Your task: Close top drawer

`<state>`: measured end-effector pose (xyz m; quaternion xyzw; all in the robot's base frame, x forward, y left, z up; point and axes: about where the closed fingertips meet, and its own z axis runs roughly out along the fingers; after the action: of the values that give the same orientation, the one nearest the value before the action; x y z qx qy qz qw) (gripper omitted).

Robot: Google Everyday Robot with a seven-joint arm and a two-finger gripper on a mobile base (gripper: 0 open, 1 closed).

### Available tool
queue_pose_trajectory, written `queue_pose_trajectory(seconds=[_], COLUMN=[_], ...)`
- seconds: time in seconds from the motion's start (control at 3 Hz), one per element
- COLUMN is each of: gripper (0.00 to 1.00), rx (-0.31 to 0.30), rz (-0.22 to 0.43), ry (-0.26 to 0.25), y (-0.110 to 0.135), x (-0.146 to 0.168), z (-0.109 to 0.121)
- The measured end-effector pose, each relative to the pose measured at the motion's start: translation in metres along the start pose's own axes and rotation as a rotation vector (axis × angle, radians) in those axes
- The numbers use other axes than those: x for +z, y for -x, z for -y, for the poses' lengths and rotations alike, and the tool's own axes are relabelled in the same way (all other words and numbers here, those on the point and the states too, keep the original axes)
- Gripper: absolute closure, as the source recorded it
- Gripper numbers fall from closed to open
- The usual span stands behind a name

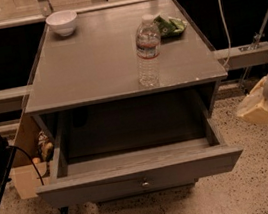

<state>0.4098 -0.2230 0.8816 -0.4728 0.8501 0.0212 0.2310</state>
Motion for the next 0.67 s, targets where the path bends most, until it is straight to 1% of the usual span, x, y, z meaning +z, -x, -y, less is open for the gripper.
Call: queue_pose_trajectory(seconds=[0.33,0.67], gripper=[1.0,1.0], rx=[0.005,0.005], rz=[0.046,0.046], ry=[0.018,0.018], y=[-0.0109,-0.0109], x=[0.031,0.031], z=[-0.0198,-0.0198])
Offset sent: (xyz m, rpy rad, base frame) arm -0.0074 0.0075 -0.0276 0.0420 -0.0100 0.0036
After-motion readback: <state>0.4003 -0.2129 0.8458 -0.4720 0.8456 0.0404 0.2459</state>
